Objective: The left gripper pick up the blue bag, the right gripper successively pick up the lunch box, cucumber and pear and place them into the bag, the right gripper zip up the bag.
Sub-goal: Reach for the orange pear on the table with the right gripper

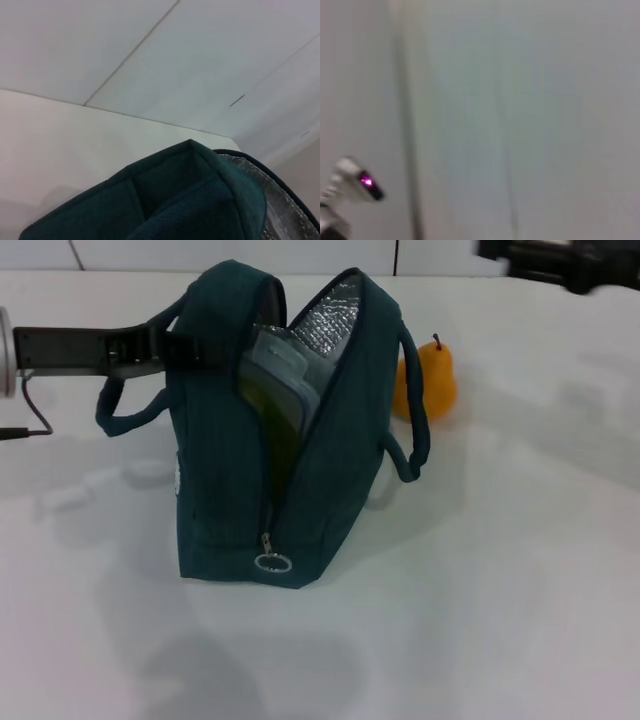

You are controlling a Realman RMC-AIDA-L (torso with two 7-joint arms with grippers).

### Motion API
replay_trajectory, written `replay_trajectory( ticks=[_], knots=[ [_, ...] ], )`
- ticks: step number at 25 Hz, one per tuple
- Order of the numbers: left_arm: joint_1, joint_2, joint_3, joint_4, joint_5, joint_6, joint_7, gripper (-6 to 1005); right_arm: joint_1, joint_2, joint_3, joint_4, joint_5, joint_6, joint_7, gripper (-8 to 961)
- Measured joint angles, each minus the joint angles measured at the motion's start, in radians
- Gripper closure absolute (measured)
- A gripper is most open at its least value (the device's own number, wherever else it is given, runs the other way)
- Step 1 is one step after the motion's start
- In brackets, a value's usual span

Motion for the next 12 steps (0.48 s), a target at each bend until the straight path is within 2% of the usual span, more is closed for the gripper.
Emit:
replay_trajectory(
  ticks=[5, 9, 12],
  knots=[
    [0.011, -0.002, 0.000, 0.000, -0.001, -0.004, 0.000, 951, -0.053, 0.000, 0.086, 0.080, -0.072, 0.007, -0.039, 96],
    [0.013, -0.005, 0.000, -0.002, -0.003, -0.005, 0.001, 950, -0.074, 0.010, 0.088, 0.164, -0.084, 0.079, -0.107, 96],
    [0.012, -0.005, 0.000, -0.003, -0.004, -0.005, 0.001, 950, -0.064, 0.022, 0.086, 0.209, -0.085, 0.123, -0.157, 95]
  ],
)
